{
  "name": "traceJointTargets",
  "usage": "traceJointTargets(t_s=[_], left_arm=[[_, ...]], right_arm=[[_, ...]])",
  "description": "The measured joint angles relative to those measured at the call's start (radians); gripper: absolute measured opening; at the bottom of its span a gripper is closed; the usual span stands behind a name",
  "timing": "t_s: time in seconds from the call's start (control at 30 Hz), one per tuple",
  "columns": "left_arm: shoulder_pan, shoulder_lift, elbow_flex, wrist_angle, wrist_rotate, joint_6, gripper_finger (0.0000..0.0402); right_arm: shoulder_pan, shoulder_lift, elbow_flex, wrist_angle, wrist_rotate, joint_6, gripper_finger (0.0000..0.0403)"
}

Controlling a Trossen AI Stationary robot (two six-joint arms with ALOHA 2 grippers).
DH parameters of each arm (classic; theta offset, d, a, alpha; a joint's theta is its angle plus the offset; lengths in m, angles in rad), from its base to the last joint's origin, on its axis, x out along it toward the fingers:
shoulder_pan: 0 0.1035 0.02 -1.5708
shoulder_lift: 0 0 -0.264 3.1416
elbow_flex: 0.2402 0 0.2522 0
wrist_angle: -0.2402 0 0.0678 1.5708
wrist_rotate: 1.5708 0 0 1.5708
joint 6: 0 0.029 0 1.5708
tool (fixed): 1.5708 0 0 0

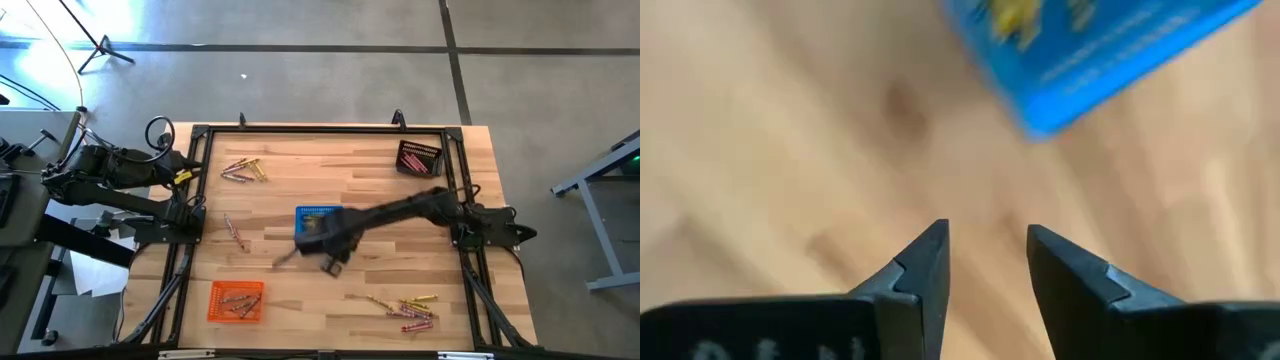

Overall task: Sort crayons
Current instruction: Put the yellow crayon into the blue basket

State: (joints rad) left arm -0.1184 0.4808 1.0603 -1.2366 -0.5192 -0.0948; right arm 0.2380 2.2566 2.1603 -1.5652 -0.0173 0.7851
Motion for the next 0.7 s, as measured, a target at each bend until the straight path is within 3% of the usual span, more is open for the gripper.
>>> traceJointTargets(t_s=[0.4, 0.53, 0.7], left_arm=[[0.0, 0.0, 0.0, 0.008, 0.0, 0.098, 0.006], [0.0, 0.0, 0.0, 0.008, 0.0, 0.075, 0.006], [0.0, 0.0, 0.0, 0.008, 0.0, 0.004, 0.006]], right_arm=[[0.262, 0.001, -0.017, 0.027, -0.038, 0.37, 0.0122], [0.29, -0.002, -0.062, 0.03, -0.01, 0.428, 0.0122], [0.288, 0.001, -0.176, 0.104, -0.073, 0.386, 0.0122]])
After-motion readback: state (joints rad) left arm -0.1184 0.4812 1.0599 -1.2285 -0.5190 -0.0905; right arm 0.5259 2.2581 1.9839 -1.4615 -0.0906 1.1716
